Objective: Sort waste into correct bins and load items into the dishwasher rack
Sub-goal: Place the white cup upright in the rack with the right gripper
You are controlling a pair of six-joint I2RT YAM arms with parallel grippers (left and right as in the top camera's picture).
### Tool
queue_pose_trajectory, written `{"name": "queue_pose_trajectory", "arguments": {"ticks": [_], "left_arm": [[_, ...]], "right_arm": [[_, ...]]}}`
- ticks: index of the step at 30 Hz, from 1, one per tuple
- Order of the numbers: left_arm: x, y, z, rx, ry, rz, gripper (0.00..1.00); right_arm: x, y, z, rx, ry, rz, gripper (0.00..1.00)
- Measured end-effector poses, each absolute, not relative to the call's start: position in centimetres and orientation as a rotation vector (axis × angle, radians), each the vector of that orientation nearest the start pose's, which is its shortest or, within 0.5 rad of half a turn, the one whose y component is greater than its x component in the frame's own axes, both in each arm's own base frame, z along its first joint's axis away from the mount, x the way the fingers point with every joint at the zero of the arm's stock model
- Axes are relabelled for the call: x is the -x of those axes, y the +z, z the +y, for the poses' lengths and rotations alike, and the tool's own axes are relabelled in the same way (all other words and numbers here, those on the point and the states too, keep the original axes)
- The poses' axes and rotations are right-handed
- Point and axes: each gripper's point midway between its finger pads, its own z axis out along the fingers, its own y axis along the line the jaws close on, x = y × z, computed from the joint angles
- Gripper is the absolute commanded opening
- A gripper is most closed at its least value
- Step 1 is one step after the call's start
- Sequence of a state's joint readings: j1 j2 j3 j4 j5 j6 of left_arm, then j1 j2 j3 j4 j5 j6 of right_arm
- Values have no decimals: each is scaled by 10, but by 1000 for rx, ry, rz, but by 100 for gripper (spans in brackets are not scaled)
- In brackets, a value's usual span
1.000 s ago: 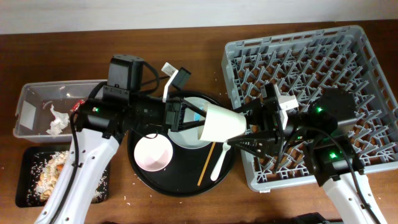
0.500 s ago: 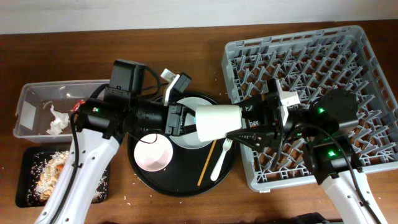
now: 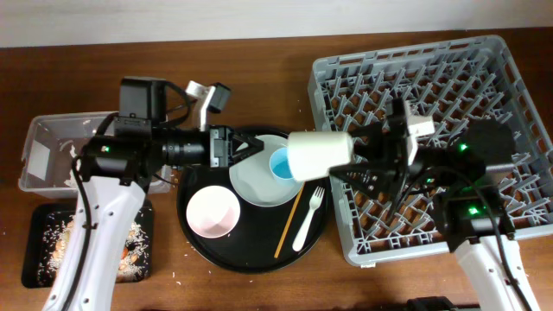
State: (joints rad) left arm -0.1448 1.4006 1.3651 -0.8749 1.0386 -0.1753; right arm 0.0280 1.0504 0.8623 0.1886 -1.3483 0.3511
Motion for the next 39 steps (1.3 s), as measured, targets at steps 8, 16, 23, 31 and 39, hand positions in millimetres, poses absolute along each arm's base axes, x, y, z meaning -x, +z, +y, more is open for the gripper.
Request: {"name": "queue_pose_trajectory", "arguments": {"ticks": [8,16,23,31,39], "left_arm": [[-310,278,-177,-326,-1235,2385,29],[-317,264,-164,-267,-1094,2445,29],[-314,251,-155,-216,-1015,2520,29],[-322,234,-131,-143,-792,2584,30],[-321,231,-129,-134,-774,2599,30]], "right_arm": [[-342,309,76,283,1064,1762,55],[-376,222,9,-109,666,2120,54],[-362,249,1,-126,300,2315,54],[-345,184,27,-44,190,2611,47],[-352,131,26,-36,177,2774,47]]}}
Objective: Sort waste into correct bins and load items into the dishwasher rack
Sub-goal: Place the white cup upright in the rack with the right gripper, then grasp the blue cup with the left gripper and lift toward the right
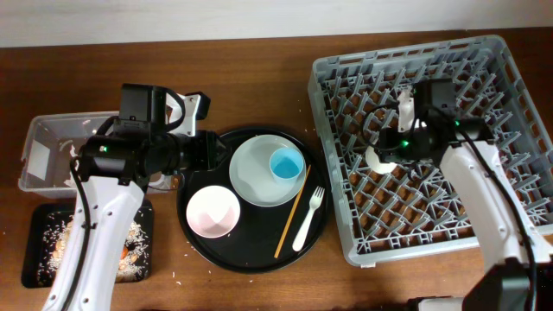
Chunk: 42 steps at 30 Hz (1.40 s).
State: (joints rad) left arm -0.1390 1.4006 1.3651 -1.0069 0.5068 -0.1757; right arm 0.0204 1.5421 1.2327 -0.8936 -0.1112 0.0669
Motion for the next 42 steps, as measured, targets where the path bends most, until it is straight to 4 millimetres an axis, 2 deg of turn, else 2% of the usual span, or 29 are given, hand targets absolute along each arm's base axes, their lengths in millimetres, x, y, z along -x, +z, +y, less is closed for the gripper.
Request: {"name": "queue_pose_trajectory", "arguments": {"ticks": [1,2,4,6,8,13,15,17,19,20,22,24,25,27,28,34,36,39,40,42], "left_arm": [[-321,231,-129,-135,-774,2599,30],[-321,231,-129,-135,-774,2598,31],[-321,231,-129,-134,-773,2599,31],[-321,231,-129,-134,-769,2599,35],[-321,231,-128,-131,-762,2600,36],[-321,231,-128,-130,-760,2601,36],[-321,231,-128,-130,-759,2600,36],[-321,230,-127,-118,-754,2605,36],[-323,228,-128,-90,-711,2613,36],[-325,229,-140,-118,-688,2600,35],[-328,227,-157,-132,-649,2591,36],[-335,211,-177,-124,-583,2612,37],[-347,195,-189,-114,-543,2622,37],[-356,170,-201,-108,-513,2664,37],[-361,144,-204,-82,-478,2722,37],[-362,78,-204,-35,-403,2883,36],[-360,70,-205,-32,-409,2907,36],[-363,70,-207,-32,-424,2898,35],[-364,70,-207,-29,-429,2896,27],[-364,71,-207,-20,-447,2898,18]], "right_arm": [[-352,126,26,-38,173,2789,48],[-352,123,26,-38,172,2799,54],[-352,115,25,-37,167,2824,76],[-352,114,25,-34,161,2827,87],[-352,114,25,-25,160,2827,90],[-348,115,25,-24,160,2844,90],[-348,135,25,-25,161,2853,91],[-349,180,28,-16,185,2803,92],[-345,209,29,-10,197,2760,95],[-343,226,30,-5,202,2719,98],[-334,242,30,0,205,2683,99],[-327,246,30,-1,207,2688,100],[-324,244,30,-2,210,2702,100],[-320,242,30,-3,211,2721,100],[-319,242,30,-3,211,2724,100],[-317,241,30,-4,212,2730,99],[-317,241,30,-4,212,2730,99],[-317,241,30,-4,212,2730,99],[-317,241,30,-4,212,2731,99],[-317,241,30,-4,212,2732,99]]}}
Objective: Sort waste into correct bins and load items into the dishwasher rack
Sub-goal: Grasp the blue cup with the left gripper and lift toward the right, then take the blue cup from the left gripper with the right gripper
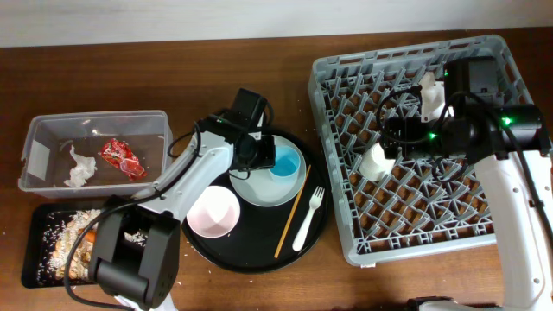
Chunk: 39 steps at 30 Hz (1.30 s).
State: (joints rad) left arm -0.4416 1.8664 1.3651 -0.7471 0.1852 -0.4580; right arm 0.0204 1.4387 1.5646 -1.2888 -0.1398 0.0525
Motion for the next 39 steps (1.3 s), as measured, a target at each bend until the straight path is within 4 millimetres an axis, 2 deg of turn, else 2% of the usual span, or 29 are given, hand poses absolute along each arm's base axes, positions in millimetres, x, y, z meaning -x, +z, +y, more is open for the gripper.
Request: {"name": "queue_pose_trajectory", "arguments": {"ticks": [2,6,9,11,12,13,14,16,17,19,21,24,29,33,39], "left_arm": [[-363,71,-209,-22,-462,2901,2],[-359,71,-215,-33,-488,2907,0],[-359,71,-212,-16,-496,2920,0],[-361,82,-206,-13,-597,2911,0],[-366,97,-203,-18,-671,2876,0],[-371,123,-205,-58,-811,2798,0],[-376,158,-206,-114,-947,2687,0],[-373,220,-218,-284,-1217,2460,0],[-365,249,-224,-381,-1358,2345,0],[-349,292,-236,-586,-1595,2118,0],[-326,322,-243,-773,-1783,1924,0],[-312,334,-245,-866,-1867,1832,0],[-306,339,-245,-903,-1905,1795,0],[-303,343,-251,-960,-1888,1746,0],[-301,344,-254,-980,-1886,1734,0]], "right_arm": [[-313,240,30,-6,212,2748,99],[-305,236,29,-11,206,2786,99],[-305,236,29,-12,201,2788,99],[-304,236,30,-3,209,2788,99],[-304,237,35,41,243,2786,99],[-303,238,42,97,298,2777,99],[-301,241,55,180,393,2757,99],[-297,252,83,363,606,2677,99],[-293,262,102,479,745,2600,99],[-285,283,128,644,962,2435,99],[-279,303,146,753,1113,2274,99],[-274,317,155,831,1191,2151,99],[-271,343,167,929,1287,1920,99],[-267,353,170,940,1343,1854,98],[-260,357,181,983,1380,1818,99]]}}
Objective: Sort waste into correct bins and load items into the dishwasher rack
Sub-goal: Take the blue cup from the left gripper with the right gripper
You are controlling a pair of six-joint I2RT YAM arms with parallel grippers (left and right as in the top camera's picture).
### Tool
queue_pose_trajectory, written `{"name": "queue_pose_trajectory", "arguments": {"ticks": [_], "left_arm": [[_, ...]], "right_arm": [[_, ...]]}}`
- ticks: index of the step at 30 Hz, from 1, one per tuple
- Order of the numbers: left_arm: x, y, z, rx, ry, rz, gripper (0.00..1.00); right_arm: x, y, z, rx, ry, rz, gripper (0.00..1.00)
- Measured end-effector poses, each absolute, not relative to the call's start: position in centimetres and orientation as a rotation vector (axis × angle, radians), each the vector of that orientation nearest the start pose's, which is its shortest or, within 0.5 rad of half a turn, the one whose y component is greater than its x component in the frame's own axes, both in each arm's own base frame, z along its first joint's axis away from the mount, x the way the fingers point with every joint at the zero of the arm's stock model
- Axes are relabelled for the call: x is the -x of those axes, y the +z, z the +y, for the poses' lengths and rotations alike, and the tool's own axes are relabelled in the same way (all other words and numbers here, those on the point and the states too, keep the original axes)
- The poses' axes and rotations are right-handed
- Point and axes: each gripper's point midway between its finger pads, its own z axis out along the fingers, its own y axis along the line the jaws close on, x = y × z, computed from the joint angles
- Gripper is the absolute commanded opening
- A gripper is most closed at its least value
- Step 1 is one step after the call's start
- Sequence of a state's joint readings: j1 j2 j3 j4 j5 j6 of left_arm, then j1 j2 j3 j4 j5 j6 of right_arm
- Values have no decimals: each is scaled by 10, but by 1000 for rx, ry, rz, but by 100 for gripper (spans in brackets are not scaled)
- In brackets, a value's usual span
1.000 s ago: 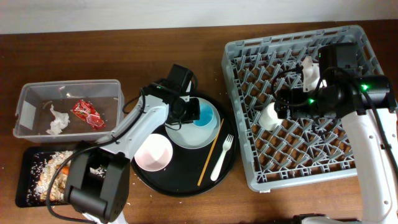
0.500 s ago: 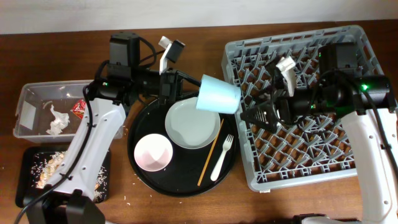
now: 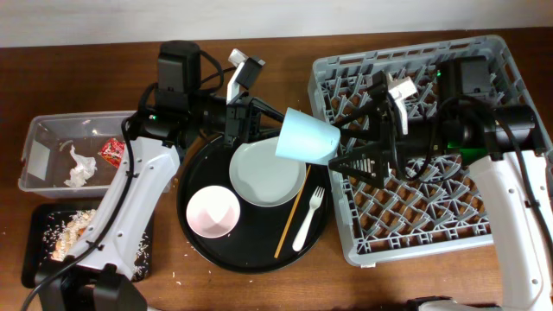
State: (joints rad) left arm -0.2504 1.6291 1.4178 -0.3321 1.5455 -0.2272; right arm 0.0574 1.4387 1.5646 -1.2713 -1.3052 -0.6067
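A light blue cup hangs in the air over the gap between the black round tray and the grey dishwasher rack. My left gripper reaches in from the left and looks shut on the cup's rim. From the right, my right gripper stands open close to the cup's other end. On the tray lie a white plate, a pink bowl, a wooden chopstick and a white fork. The white cup in the rack is hidden behind the right gripper.
A clear bin at the left holds a red wrapper and a crumpled tissue. Below it a black tray holds rice scraps. The rack fills the right side.
The blue cup was on the white plate with my left gripper down at it; now it is held high beside the rack. My right gripper has left the white cup and come to the blue one.
First my right gripper held a white cup near the rack's left edge. Then the cup was down in the rack, and the red wrapper lay in the clear bin. The left gripper went to the blue cup on the plate, and now holds it up.
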Motion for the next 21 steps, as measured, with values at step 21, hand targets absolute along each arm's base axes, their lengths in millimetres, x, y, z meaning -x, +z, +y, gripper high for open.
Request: {"name": "queue_pose_trajectory", "arguments": {"ticks": [21], "left_arm": [[-301,344,-254,-981,-1886,1733,0]], "right_arm": [[-257,362,197,1083,1364,1727,79]]}}
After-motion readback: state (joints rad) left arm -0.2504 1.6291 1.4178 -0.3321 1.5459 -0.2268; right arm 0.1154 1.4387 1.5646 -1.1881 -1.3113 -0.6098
